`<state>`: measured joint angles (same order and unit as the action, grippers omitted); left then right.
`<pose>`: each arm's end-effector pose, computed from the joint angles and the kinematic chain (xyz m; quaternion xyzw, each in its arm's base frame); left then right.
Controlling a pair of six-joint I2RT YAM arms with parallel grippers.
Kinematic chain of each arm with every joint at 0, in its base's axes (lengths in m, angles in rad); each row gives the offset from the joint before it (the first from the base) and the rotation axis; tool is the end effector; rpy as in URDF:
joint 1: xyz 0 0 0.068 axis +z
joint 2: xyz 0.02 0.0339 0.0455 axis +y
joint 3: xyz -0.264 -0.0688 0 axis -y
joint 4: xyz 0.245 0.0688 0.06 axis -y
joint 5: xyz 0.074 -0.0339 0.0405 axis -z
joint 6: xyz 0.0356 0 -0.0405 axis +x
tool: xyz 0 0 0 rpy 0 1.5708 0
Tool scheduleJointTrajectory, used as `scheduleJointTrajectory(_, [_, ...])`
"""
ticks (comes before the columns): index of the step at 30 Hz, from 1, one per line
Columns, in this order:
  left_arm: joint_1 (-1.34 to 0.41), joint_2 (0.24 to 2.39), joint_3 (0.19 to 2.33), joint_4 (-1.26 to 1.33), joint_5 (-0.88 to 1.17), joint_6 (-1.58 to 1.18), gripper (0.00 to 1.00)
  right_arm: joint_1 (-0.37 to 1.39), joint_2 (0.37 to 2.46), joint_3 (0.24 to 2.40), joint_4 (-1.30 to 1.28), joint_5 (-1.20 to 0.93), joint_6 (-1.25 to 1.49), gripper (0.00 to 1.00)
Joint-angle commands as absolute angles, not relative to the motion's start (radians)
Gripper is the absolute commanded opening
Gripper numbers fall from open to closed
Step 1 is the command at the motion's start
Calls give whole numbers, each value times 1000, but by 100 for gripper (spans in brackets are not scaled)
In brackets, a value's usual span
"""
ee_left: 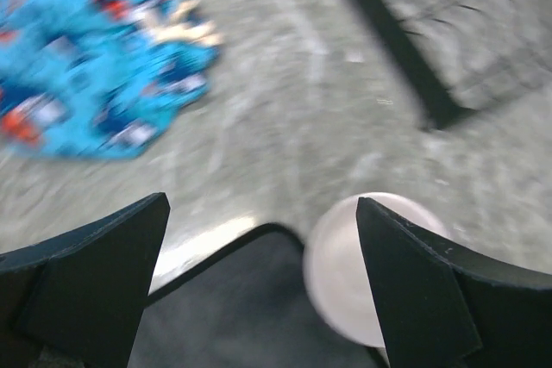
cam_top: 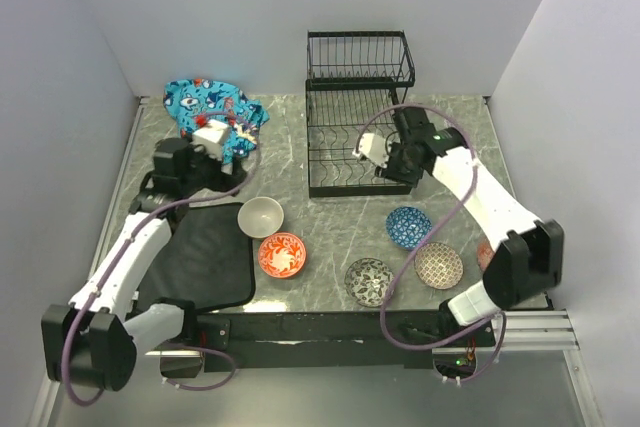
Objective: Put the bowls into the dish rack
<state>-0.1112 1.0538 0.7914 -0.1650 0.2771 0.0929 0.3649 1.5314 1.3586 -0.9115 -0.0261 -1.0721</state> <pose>0.2376 -0.0363 0.2925 0.1592 0.8210 -0.1210 0.5348 0.2916 0.1124 0.2974 -0.6412 0.7285 -0.0715 0.2303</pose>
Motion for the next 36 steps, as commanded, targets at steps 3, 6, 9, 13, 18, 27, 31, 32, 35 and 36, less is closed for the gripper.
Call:
scheduleJointTrajectory(3, [-363,1156,962,-284,353,236,97,293,1359,1341,-770,-121,-490,48])
scheduleJointTrajectory(6, [-445,1201,1005,-302,367,333,97,265,1276,1336,-749,-152,-322,59])
scheduleJointTrajectory(9, [-514,1230,1029,-281,400,449,98,235,1185,1359,-772,-169,-266,67])
scheduleJointTrajectory(13, [-598,1384,1185,-332,475,595,97,199,1180,1524,-874,-115,-151,72])
scheduleJointTrajectory(18, [-627,1618,1467,-514,523,560,90,193,1135,1536,-925,-79,-97,72])
scheduleJointTrajectory(27, [-640,1634,1528,-816,10,56,99,179,1028,1402,-867,-72,-31,73])
scheduleJointTrajectory(31, [-640,1569,1375,-831,-50,-70,97,178,1009,1378,-865,-54,-35,74])
scheduleJointTrajectory(32, [-640,1568,1350,-825,-58,-77,96,178,1006,1374,-861,-45,-38,74])
scheduleJointTrajectory(35, [-638,1592,1304,-819,-86,-121,96,173,1011,1385,-873,-41,-41,74])
scheduleJointTrajectory(36, [-638,1585,1286,-793,-97,-120,93,173,1017,1393,-876,-43,-44,74])
